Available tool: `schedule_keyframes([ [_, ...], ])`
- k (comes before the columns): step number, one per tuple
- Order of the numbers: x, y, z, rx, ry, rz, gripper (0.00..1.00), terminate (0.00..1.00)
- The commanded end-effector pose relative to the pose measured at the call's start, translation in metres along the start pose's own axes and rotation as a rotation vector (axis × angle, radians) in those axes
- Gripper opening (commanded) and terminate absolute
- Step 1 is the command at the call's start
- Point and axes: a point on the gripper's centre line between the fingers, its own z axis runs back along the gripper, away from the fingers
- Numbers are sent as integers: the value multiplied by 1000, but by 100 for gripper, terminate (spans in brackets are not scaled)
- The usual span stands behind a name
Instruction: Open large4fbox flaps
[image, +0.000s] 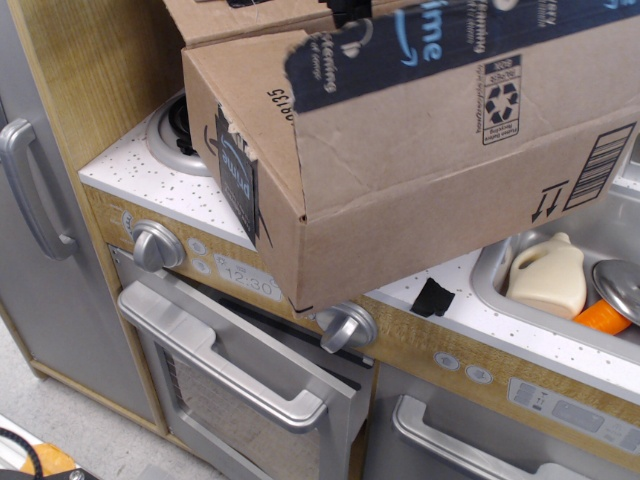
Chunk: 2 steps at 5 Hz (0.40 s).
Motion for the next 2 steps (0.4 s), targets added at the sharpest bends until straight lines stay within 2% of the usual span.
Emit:
schedule_keyframes([
  [1, -40, -38, -11, 29, -105, -35, 100, 0],
  [2, -49, -46, -18, 50, -126, -5, 100, 0],
])
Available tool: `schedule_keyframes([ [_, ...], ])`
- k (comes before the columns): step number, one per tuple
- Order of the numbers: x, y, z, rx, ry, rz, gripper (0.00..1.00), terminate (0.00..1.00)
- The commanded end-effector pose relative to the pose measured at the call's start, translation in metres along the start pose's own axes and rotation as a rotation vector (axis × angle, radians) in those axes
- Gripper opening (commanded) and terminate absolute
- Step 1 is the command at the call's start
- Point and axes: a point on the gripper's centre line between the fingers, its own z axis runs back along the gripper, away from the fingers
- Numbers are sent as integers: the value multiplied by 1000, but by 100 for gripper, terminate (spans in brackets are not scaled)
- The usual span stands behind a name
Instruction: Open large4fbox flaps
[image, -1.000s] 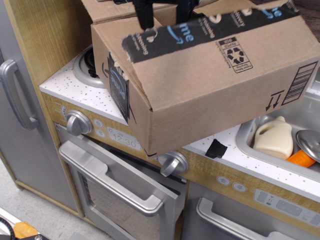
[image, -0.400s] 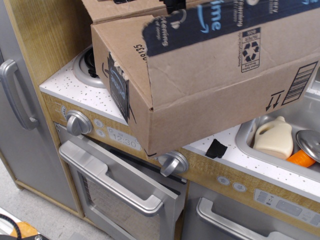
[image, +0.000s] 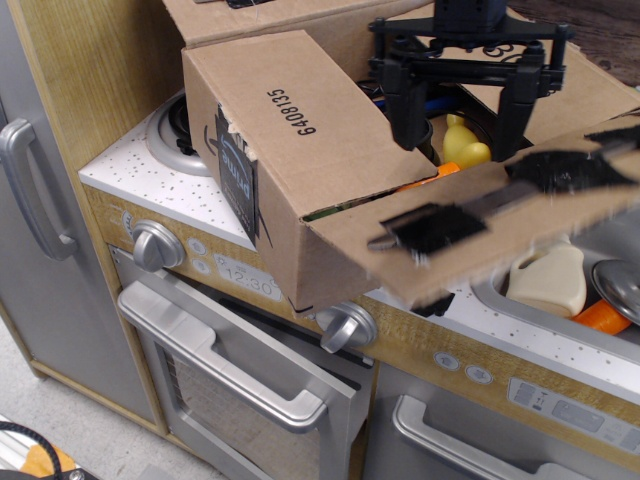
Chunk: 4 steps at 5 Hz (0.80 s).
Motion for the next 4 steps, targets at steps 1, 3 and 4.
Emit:
schedule_keyframes([
  [1, -17, -12, -4, -6, -111, 16, 100, 0],
  [3, -18, -7, -35, -15, -157, 25, 100, 0],
  [4, -16, -8, -34, -14, -160, 34, 100, 100],
])
